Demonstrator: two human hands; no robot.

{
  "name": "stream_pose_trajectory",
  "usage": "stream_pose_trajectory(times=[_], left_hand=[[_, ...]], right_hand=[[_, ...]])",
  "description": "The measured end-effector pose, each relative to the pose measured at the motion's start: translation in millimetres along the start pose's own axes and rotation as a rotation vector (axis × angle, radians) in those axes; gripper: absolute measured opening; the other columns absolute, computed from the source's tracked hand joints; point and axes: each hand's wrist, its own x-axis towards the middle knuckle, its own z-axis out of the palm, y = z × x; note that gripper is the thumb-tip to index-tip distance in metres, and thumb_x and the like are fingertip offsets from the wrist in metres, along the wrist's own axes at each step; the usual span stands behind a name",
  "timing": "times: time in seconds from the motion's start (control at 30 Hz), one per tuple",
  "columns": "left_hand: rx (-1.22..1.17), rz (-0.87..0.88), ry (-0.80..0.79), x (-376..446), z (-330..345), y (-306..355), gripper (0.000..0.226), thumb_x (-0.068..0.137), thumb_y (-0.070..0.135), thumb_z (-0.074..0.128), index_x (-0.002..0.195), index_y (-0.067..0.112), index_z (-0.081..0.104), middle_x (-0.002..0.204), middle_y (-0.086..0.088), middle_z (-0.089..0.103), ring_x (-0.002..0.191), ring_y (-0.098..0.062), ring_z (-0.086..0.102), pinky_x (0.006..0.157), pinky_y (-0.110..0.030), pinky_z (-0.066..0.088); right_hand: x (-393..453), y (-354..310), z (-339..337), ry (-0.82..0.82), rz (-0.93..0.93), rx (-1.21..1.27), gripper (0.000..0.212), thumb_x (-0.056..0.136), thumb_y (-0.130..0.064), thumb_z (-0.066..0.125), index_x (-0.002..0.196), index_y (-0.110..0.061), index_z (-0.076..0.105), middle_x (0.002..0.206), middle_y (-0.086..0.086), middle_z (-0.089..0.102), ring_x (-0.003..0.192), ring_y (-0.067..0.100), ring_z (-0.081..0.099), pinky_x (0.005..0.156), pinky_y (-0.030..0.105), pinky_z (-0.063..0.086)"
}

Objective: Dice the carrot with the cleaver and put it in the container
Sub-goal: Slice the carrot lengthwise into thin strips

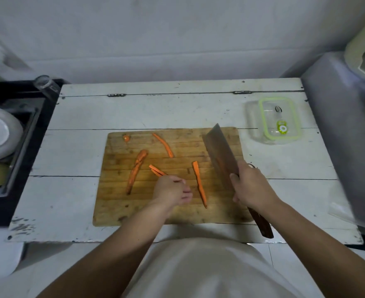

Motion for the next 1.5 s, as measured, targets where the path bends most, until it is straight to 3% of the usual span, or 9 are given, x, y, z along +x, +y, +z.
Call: stream_pose_trajectory(times=[0.2, 0.37, 0.47, 0.57, 0.63, 0.83, 1.1, 1.23, 1.5], left_hand=[[-0.128, 0.028, -0.038, -8.4, 20.5, 0.9, 0.032, 0.104, -0.001, 0.050, 0.136, 0.001, 0.055, 0.126, -0.016, 0.063, 0.102, -0.024, 0.070, 0.084, -0.031, 0.060], [-0.015, 0.085, -0.096, -8.9, 20.6, -5.6, 0.044, 0.103, -0.005, 0.046, 0.147, 0.003, 0.048, 0.133, -0.011, 0.062, 0.107, -0.020, 0.067, 0.094, -0.030, 0.057], [0.493, 0.473, 0.060, 1.2, 4.5, -17.7, 0.036, 0.101, 0.006, 0.057, 0.136, 0.010, 0.062, 0.114, 0.002, 0.067, 0.106, -0.016, 0.067, 0.101, -0.034, 0.054], [0.863, 0.992, 0.150, 13.3, -10.1, -35.3, 0.027, 0.094, 0.014, 0.069, 0.121, 0.011, 0.070, 0.120, 0.000, 0.063, 0.108, -0.015, 0.063, 0.099, -0.029, 0.050], [0.953, 1.158, 0.096, 17.8, -13.0, -42.5, 0.036, 0.091, 0.020, 0.073, 0.126, 0.010, 0.067, 0.130, -0.002, 0.059, 0.117, -0.016, 0.059, 0.105, -0.028, 0.048], [1.095, 1.122, 0.065, 29.8, -15.0, -44.7, 0.067, 0.095, 0.038, 0.067, 0.149, 0.006, 0.045, 0.154, -0.010, 0.043, 0.141, -0.024, 0.044, 0.118, -0.031, 0.031], [1.179, 1.204, 0.037, 37.0, -16.9, -44.2, 0.066, 0.101, 0.042, 0.055, 0.154, 0.005, 0.039, 0.159, -0.009, 0.039, 0.149, -0.024, 0.032, 0.125, -0.038, 0.026], [1.217, 1.209, 0.033, 40.8, -18.5, -44.4, 0.064, 0.101, 0.045, 0.049, 0.153, 0.009, 0.042, 0.160, -0.005, 0.040, 0.152, -0.023, 0.028, 0.123, -0.041, 0.030], [1.213, 1.234, 0.024, 41.4, -20.5, -46.2, 0.062, 0.102, 0.045, 0.047, 0.152, 0.007, 0.044, 0.158, -0.007, 0.042, 0.151, -0.026, 0.031, 0.119, -0.043, 0.034]], right_hand=[[-44.5, -7.3, 21.1, 0.014, -0.045, -0.068, 0.013, 0.102, -0.021, 0.046, 0.113, -0.015, 0.043, 0.084, 0.006, 0.056, 0.079, 0.037, 0.057, 0.062, 0.035, 0.035], [-44.7, -16.5, 30.7, -0.017, -0.061, -0.056, 0.021, 0.103, -0.020, 0.045, 0.122, -0.012, 0.045, 0.098, 0.016, 0.067, 0.089, 0.040, 0.060, 0.063, 0.038, 0.037], [-47.1, -16.9, 25.5, 0.014, -0.053, -0.035, 0.024, 0.103, -0.021, 0.044, 0.126, -0.013, 0.044, 0.096, 0.016, 0.068, 0.087, 0.039, 0.060, 0.068, 0.043, 0.047], [-50.5, -21.8, 20.7, 0.074, -0.102, 0.007, 0.050, 0.103, -0.020, 0.043, 0.150, -0.025, 0.027, 0.101, 0.015, 0.069, 0.089, 0.041, 0.062, 0.072, 0.044, 0.050], [-48.8, -29.7, 20.8, 0.067, -0.132, 0.011, 0.067, 0.103, -0.018, 0.043, 0.158, -0.034, 0.009, 0.098, 0.013, 0.068, 0.086, 0.039, 0.062, 0.069, 0.038, 0.045], [-34.1, -34.9, 40.5, 0.039, -0.159, -0.140, 0.092, 0.097, -0.018, 0.045, 0.149, -0.047, -0.026, 0.075, 0.010, 0.064, 0.067, 0.035, 0.060, 0.070, 0.048, 0.053], [-31.3, -37.9, 45.8, 0.082, -0.173, -0.306, 0.099, 0.095, -0.017, 0.045, 0.146, -0.044, -0.034, 0.066, 0.006, 0.058, 0.054, 0.028, 0.050, 0.060, 0.043, 0.053], [-35.3, -55.3, 35.8, 0.029, -0.113, -0.373, 0.094, 0.096, -0.013, 0.045, 0.154, -0.032, -0.026, 0.063, -0.002, 0.042, 0.049, 0.014, 0.035, 0.052, 0.034, 0.031], [-36.1, -69.8, 39.3, -0.010, -0.072, -0.391, 0.100, 0.097, -0.013, 0.049, 0.150, -0.031, -0.034, 0.078, 0.005, 0.053, 0.067, 0.026, 0.051, 0.059, 0.035, 0.037]])
